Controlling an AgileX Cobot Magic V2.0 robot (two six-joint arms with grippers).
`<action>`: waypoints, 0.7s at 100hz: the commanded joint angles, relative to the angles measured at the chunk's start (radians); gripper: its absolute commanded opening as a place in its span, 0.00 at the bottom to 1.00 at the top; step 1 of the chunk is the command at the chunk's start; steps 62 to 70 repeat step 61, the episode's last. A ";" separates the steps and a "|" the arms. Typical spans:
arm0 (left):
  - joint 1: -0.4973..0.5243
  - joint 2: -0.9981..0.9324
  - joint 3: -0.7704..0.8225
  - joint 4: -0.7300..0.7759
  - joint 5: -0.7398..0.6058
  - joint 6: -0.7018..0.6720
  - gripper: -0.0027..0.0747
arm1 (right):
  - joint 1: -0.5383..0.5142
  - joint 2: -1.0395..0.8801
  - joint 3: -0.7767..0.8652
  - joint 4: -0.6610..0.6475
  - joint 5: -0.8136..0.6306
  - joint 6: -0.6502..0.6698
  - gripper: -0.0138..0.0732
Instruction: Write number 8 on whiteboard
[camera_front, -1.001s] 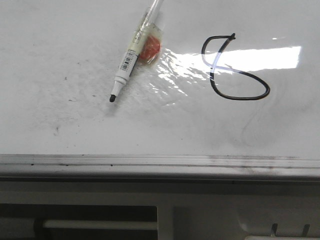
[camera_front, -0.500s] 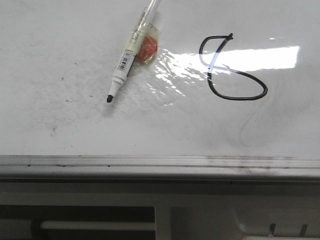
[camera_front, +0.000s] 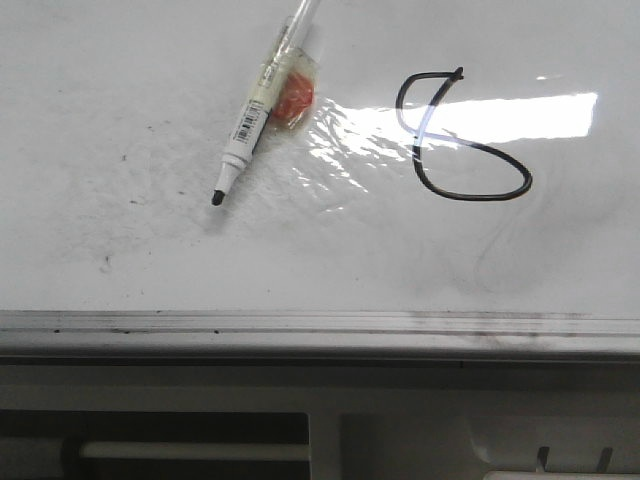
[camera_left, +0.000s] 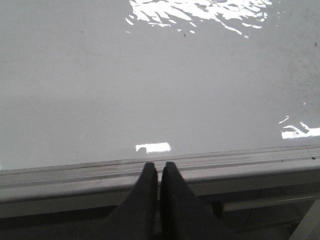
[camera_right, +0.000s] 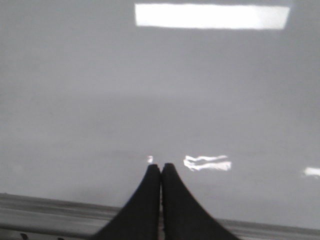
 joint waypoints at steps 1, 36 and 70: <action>0.001 -0.027 0.038 -0.010 -0.050 -0.001 0.01 | -0.040 -0.027 0.010 -0.006 0.010 0.000 0.10; 0.001 -0.027 0.038 -0.010 -0.050 -0.001 0.01 | -0.055 -0.092 0.010 -0.006 0.080 0.000 0.10; 0.001 -0.027 0.038 -0.010 -0.050 -0.001 0.01 | -0.055 -0.092 0.010 -0.006 0.080 0.000 0.10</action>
